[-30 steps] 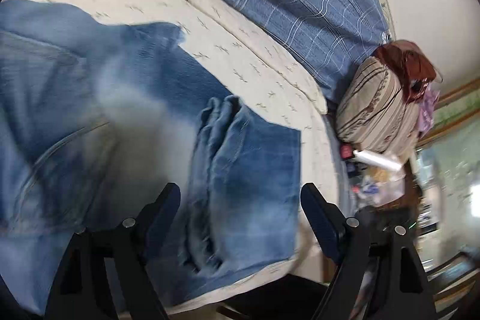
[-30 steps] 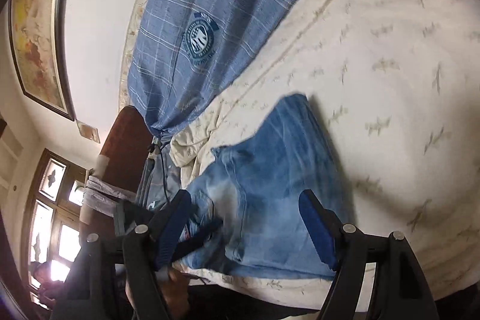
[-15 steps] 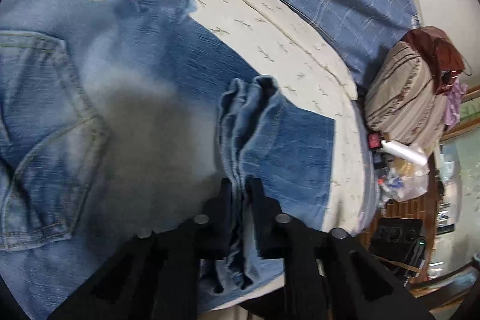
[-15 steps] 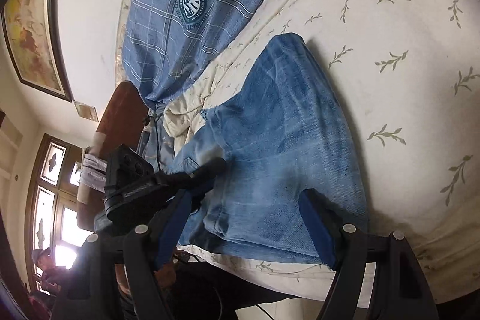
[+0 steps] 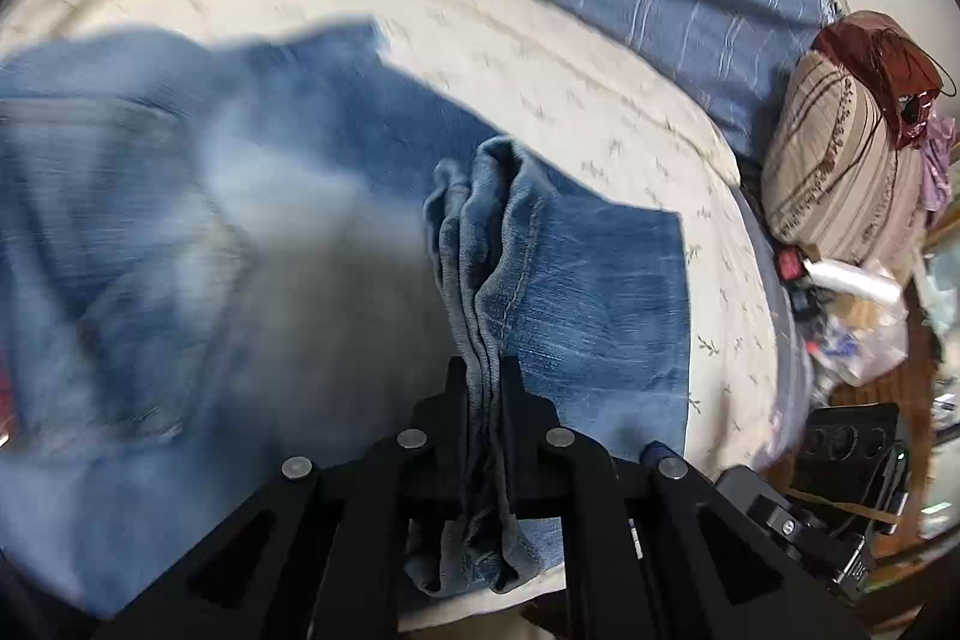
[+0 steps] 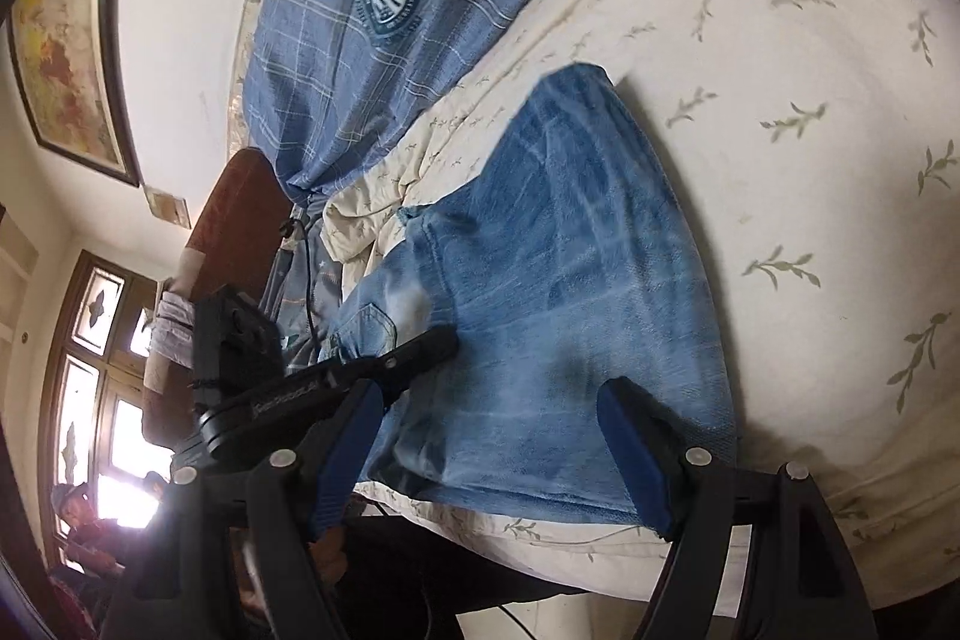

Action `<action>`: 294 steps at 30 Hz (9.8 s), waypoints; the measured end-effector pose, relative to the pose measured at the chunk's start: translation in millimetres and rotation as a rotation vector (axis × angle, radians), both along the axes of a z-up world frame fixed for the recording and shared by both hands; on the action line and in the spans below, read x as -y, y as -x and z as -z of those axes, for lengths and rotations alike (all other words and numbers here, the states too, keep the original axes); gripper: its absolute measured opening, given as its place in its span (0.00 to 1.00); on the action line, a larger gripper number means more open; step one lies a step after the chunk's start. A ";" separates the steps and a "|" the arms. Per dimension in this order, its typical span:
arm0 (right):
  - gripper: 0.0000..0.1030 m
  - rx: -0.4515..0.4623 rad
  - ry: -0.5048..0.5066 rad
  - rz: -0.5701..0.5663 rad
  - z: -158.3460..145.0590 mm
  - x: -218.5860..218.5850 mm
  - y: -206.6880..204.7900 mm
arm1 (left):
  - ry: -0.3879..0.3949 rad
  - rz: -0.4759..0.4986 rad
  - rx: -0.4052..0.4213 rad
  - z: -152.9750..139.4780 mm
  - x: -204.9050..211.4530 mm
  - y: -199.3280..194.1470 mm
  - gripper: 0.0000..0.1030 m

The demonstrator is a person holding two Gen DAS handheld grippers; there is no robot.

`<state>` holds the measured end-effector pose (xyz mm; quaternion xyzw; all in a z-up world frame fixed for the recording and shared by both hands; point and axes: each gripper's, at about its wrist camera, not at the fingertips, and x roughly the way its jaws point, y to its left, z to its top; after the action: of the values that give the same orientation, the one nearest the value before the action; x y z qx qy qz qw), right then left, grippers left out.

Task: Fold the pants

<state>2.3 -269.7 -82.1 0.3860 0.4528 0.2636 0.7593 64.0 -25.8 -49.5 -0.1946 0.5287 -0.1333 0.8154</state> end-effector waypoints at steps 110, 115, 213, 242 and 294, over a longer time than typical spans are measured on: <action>0.68 0.122 0.207 -0.020 -38.2 -34.2 -11.9 | 0.372 -0.619 0.038 48.7 -233.2 130.6 0.72; 0.68 0.116 0.196 -0.009 -37.2 -29.3 -12.0 | 0.345 -0.655 0.018 55.2 -232.7 119.4 0.72; 0.21 -0.014 0.468 -0.090 -46.8 -33.6 -15.5 | -0.224 0.039 0.329 -25.6 -40.2 56.7 0.71; 0.48 -0.087 0.257 -0.072 -48.7 -30.3 -101.4 | -0.045 -0.053 0.297 -27.9 -105.4 56.6 0.78; 0.66 -0.034 0.446 -0.240 -38.8 -71.9 -79.1 | 0.168 -0.028 0.004 12.0 -68.6 -54.8 0.45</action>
<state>81.4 -197.8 -43.3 0.1567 0.5552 0.2390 0.7810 118.8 42.8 -61.5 -0.2693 0.5112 -0.1663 0.7991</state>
